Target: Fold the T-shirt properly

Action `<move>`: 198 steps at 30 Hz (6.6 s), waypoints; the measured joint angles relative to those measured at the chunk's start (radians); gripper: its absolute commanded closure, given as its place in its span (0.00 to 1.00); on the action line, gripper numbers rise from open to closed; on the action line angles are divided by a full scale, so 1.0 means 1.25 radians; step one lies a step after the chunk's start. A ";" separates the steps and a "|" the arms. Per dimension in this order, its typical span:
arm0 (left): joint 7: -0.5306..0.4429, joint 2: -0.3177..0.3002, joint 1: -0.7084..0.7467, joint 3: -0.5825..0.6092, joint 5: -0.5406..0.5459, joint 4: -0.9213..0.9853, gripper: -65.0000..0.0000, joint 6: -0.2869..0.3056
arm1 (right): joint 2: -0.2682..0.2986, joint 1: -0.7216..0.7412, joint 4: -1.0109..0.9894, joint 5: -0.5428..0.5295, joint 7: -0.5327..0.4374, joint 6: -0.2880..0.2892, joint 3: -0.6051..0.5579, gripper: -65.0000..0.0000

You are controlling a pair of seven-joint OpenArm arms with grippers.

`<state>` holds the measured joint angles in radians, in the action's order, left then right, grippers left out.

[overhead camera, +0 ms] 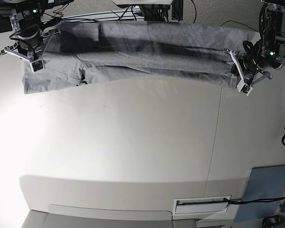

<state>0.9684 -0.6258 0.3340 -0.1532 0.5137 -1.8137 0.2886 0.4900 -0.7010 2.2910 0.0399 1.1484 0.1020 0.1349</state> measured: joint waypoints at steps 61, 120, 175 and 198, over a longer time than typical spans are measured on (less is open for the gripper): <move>0.040 0.062 0.001 -0.239 0.608 0.439 0.54 0.300 | -0.004 -0.016 0.000 -0.105 -0.076 -0.031 0.001 0.85; 0.064 0.352 0.136 -0.021 0.207 -0.310 1.00 -0.052 | -0.004 -0.016 0.000 -0.112 -0.129 -0.031 0.001 0.85; -0.046 0.434 -0.013 0.324 0.143 -0.156 0.55 0.048 | -0.005 -0.016 0.000 -0.111 -0.129 -0.031 0.001 0.85; -0.033 0.368 -0.057 -0.145 0.036 -0.194 0.55 0.105 | -0.005 -0.008 -0.036 -0.116 -0.196 -0.030 0.217 0.85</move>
<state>0.9268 -0.1661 0.2623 -0.3344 0.5587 -2.0563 0.4202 0.4839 -0.7113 2.2463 -0.1047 0.9039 0.0643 0.4065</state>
